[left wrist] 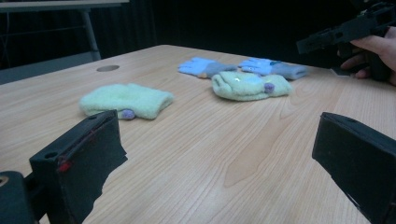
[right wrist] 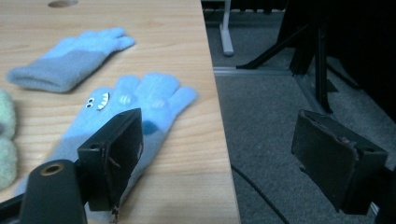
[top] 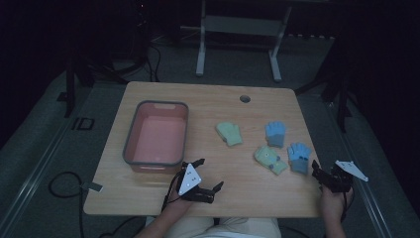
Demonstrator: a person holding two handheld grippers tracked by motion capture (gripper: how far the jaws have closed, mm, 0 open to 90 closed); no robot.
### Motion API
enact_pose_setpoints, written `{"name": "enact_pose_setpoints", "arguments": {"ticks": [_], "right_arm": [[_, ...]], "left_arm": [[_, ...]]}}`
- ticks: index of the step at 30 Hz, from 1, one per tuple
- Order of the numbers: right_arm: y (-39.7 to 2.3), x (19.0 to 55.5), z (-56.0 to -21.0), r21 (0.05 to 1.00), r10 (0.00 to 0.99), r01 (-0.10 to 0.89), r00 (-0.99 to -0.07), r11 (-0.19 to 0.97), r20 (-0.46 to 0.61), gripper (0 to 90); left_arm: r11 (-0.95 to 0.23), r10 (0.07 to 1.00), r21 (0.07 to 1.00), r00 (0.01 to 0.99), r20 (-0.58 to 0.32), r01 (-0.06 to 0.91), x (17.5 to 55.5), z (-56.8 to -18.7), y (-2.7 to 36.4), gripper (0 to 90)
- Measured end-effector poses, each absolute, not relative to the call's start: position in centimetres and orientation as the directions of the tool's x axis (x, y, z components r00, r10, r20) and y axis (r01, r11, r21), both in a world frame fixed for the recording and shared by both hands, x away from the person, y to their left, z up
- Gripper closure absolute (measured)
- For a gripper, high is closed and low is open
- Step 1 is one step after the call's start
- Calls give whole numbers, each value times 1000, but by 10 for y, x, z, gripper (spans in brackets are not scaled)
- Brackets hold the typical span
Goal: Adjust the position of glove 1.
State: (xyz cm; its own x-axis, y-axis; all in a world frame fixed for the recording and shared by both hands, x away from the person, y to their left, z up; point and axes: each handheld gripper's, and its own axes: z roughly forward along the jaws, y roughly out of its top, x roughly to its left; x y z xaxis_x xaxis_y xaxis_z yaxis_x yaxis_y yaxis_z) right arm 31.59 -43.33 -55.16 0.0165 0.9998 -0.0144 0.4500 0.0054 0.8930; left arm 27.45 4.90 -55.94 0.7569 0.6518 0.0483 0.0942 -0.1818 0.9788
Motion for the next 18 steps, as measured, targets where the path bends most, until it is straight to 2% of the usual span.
{"name": "enact_pose_setpoints", "arguments": {"ticks": [18], "right_arm": [[-433,315,-552,893,1000,449,-5,4,-2,166]], "left_arm": [[-176,647,979,762,36,103,275,-559,49,14]]}}
